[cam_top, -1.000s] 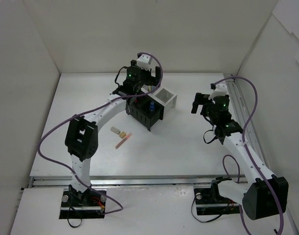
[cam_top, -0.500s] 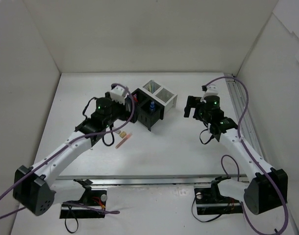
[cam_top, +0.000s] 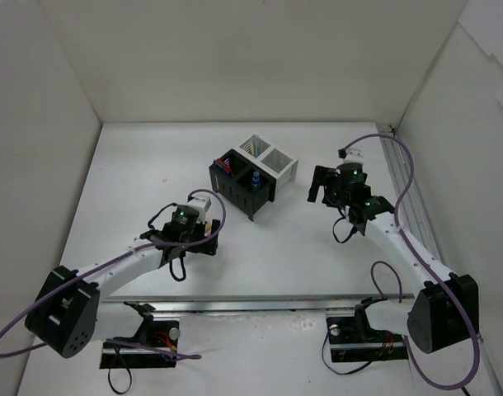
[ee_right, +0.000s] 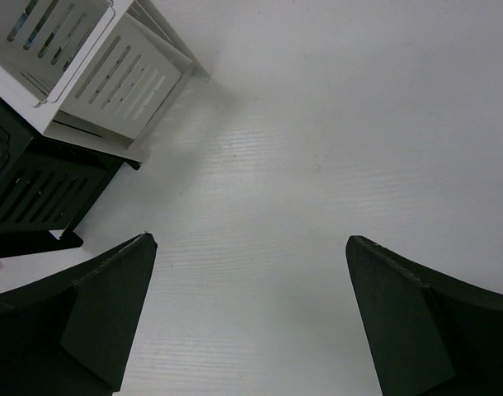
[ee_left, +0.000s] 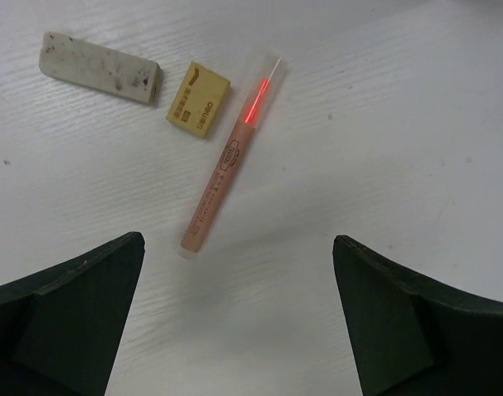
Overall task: Sort the stationery into containers
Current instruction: Pick up the pen from the center of the board.
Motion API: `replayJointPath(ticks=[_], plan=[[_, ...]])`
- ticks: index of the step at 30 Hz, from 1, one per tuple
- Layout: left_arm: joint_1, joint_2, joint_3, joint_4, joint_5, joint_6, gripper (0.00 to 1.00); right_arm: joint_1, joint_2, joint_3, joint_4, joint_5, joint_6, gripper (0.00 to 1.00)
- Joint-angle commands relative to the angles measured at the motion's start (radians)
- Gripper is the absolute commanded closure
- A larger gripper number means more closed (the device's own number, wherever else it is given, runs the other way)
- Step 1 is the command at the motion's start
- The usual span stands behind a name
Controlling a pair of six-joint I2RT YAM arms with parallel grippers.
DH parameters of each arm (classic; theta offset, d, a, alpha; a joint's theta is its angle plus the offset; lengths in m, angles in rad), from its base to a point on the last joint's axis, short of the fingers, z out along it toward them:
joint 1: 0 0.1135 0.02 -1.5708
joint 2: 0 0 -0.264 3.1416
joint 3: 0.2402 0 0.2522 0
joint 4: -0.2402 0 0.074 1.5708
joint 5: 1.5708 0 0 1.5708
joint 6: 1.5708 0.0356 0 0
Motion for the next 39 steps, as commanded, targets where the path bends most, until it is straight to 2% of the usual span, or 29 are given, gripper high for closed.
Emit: replayJointPath(ticks=[1, 9, 10, 13, 15, 23, 26, 31, 32, 34, 36, 37, 39], plan=[[0.003, 0.091, 0.047, 0.073, -0.024, -0.026, 0.09, 0.004, -0.045, 0.007, 0.027, -0.004, 0.007, 0.02], [0.003, 0.260, 0.166, 0.083, -0.027, 0.015, 0.19, 0.007, -0.065, 0.001, 0.028, 0.004, -0.021, 0.02], [0.003, 0.281, 0.185, 0.085, -0.061, 0.018, 0.21, 0.007, -0.070, 0.002, 0.028, 0.007, -0.022, 0.02], [-0.006, 0.324, 0.219, 0.070, -0.044, 0.031, 0.28, 0.007, -0.079, -0.001, 0.028, 0.018, -0.036, 0.02], [-0.015, 0.349, 0.232, 0.057, -0.043, 0.029, 0.38, 0.007, -0.091, -0.004, 0.028, 0.033, -0.041, 0.02], [-0.075, 0.343, 0.209, 0.008, -0.075, -0.022, 0.53, 0.006, -0.128, -0.027, 0.028, 0.081, -0.054, 0.02], [-0.102, 0.337, 0.190, 0.024, -0.087, -0.043, 0.64, 0.006, -0.134, -0.033, 0.028, 0.082, -0.062, 0.02], [-0.122, 0.373, 0.231, 0.045, -0.096, -0.023, 0.66, 0.004, -0.117, -0.033, 0.028, 0.079, -0.068, 0.02], [-0.122, 0.381, 0.238, 0.050, -0.096, -0.014, 0.72, 0.007, -0.117, -0.035, 0.027, 0.075, -0.070, 0.02], [-0.122, 0.409, 0.258, 0.073, -0.098, -0.011, 0.74, 0.007, -0.120, -0.038, 0.028, 0.073, -0.071, 0.02], [-0.122, 0.438, 0.282, 0.071, -0.086, -0.005, 0.81, 0.004, -0.126, -0.039, 0.028, 0.079, -0.074, 0.02], [-0.122, 0.444, 0.288, 0.071, -0.079, -0.003, 0.88, 0.004, -0.128, -0.041, 0.028, 0.079, -0.080, 0.02], [-0.122, 0.443, 0.302, 0.062, -0.072, 0.003, 0.96, 0.004, -0.137, -0.044, 0.027, 0.088, -0.082, 0.02]])
